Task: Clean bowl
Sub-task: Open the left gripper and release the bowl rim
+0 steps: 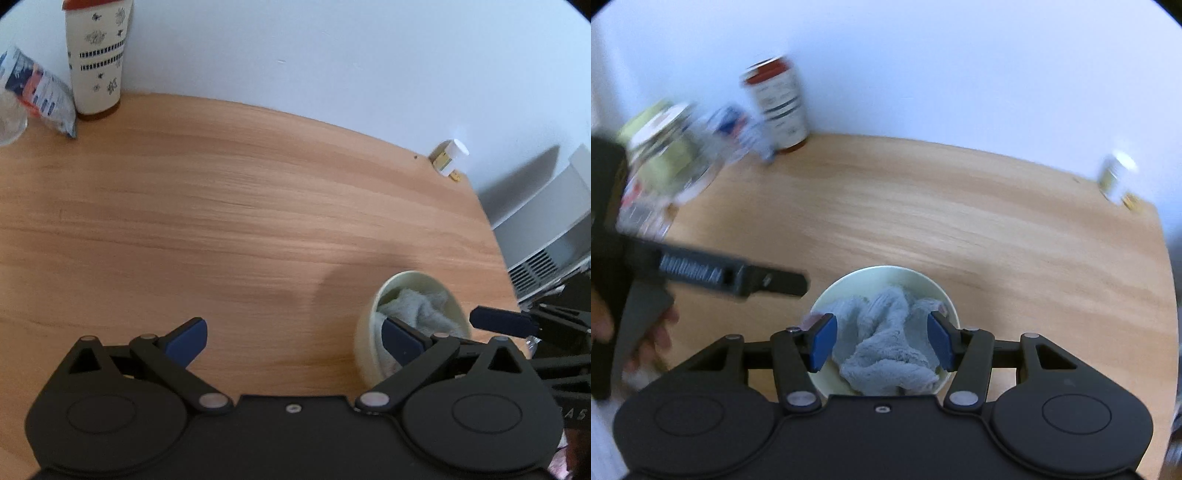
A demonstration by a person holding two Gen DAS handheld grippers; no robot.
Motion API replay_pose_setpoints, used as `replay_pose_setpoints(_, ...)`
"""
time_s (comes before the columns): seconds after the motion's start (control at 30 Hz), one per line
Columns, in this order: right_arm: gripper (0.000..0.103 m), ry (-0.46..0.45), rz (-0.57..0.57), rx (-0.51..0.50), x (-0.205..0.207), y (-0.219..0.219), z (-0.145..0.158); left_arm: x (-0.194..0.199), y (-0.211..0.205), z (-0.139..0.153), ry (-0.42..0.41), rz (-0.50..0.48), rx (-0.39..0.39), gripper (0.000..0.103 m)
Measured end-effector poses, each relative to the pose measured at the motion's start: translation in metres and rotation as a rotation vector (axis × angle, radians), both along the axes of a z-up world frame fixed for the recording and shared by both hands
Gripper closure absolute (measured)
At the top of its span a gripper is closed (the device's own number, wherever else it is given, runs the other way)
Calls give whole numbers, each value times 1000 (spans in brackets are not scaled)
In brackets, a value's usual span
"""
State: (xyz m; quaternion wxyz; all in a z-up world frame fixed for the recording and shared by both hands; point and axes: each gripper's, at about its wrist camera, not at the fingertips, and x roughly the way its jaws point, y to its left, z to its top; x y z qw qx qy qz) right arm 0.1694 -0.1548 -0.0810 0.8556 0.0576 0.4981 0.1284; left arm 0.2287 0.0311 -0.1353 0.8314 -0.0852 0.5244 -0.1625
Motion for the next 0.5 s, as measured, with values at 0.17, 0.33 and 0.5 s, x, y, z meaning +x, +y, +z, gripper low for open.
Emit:
replay_pose_setpoints(0.17, 44, -7, -33, -8, -2, 18, -3, 5, -3, -3, -5, -105, 39, 0)
replay_pose_setpoints(0.33, 44, 52, -56, 22, 7, 22, -16, 6, 2, -4, -25, -94, 67, 1)
replay_pose_setpoints(0.5, 45, 107, -117, 32, 16, 20, -27, 15, 18, -4, -9, -60, -2, 1)
